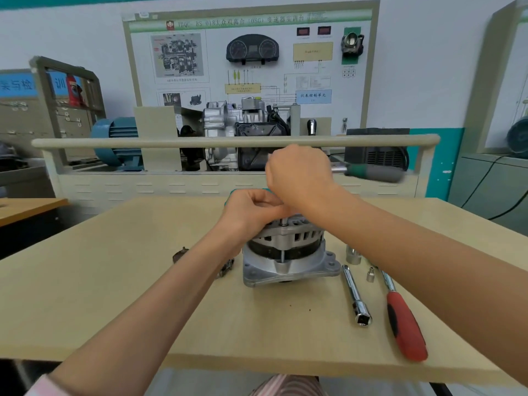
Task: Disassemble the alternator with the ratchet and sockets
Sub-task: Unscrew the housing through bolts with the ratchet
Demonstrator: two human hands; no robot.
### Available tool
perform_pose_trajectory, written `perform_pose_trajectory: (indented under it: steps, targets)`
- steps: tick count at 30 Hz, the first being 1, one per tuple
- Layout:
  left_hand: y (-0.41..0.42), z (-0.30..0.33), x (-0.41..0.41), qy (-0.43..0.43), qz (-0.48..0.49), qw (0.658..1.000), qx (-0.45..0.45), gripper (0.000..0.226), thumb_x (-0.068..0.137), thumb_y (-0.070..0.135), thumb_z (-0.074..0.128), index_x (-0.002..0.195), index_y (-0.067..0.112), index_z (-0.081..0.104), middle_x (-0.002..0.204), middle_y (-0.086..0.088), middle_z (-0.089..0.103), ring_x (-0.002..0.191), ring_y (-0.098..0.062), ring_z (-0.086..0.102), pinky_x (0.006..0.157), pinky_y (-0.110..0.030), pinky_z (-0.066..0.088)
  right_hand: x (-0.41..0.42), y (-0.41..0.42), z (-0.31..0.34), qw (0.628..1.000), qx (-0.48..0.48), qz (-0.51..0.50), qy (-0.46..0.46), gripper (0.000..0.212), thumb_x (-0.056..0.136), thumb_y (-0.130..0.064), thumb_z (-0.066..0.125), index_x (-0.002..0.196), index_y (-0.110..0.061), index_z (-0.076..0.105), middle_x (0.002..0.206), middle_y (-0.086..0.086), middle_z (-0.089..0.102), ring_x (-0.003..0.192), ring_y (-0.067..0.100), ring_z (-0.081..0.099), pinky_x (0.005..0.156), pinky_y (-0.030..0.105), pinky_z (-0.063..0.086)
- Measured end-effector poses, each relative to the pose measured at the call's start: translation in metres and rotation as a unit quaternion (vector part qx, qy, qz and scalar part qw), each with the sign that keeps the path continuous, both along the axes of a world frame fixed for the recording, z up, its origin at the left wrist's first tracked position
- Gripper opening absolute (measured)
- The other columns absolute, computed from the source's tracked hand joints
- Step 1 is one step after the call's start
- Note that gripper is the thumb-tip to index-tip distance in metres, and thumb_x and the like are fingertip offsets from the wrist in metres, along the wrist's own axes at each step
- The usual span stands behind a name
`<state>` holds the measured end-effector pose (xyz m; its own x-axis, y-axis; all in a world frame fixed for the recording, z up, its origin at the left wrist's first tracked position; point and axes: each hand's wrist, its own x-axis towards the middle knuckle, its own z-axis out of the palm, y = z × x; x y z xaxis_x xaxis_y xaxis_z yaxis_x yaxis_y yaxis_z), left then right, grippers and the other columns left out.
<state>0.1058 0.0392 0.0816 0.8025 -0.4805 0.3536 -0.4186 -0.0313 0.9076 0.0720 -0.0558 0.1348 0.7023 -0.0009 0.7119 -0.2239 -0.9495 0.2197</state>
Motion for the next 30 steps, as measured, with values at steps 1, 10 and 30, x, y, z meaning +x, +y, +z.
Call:
perform_pose_trajectory:
  steps: [1, 10, 30]
  targets:
    - [-0.004, 0.000, -0.001, -0.008, 0.009, 1.000, 0.000, 0.016, 0.072, 0.009, 0.079, 0.068, 0.016, 0.064, 0.046, 0.017, 0.058, 0.042, 0.007, 0.050, 0.043, -0.006, 0.036, -0.001, 0.003, 0.003, 0.999, -0.004, -0.045, 0.017, 0.020, 0.094, -0.014, 0.042, 0.075, -0.011, 0.051, 0.057, 0.002, 0.035, 0.054, 0.023, 0.042, 0.049, 0.027, 0.033]
    - [0.011, 0.001, 0.000, -0.018, -0.077, 0.994, 0.070, 0.006, 0.085, 0.021, 0.069, 0.083, 0.017, 0.073, 0.073, 0.006, 0.072, 0.068, -0.003, 0.064, 0.063, -0.011, 0.048, -0.002, -0.008, 0.001, 0.988, -0.086, 0.129, -0.026, 0.042, 0.102, -0.032, 0.024, 0.082, -0.010, 0.054, 0.063, 0.003, 0.045, 0.058, 0.027, 0.050, 0.050, 0.033, 0.031]
    - [0.004, -0.003, -0.002, -0.001, -0.011, 1.000, -0.002, 0.016, 0.077, 0.012, 0.076, 0.092, 0.007, 0.074, 0.071, 0.007, 0.072, 0.064, 0.001, 0.065, 0.058, -0.010, 0.049, -0.003, -0.008, -0.002, 0.983, 0.034, 0.179, 0.004, 0.032, 0.101, -0.025, 0.036, 0.073, -0.013, 0.047, 0.061, -0.001, 0.037, 0.060, 0.020, 0.040, 0.055, 0.030, 0.029]
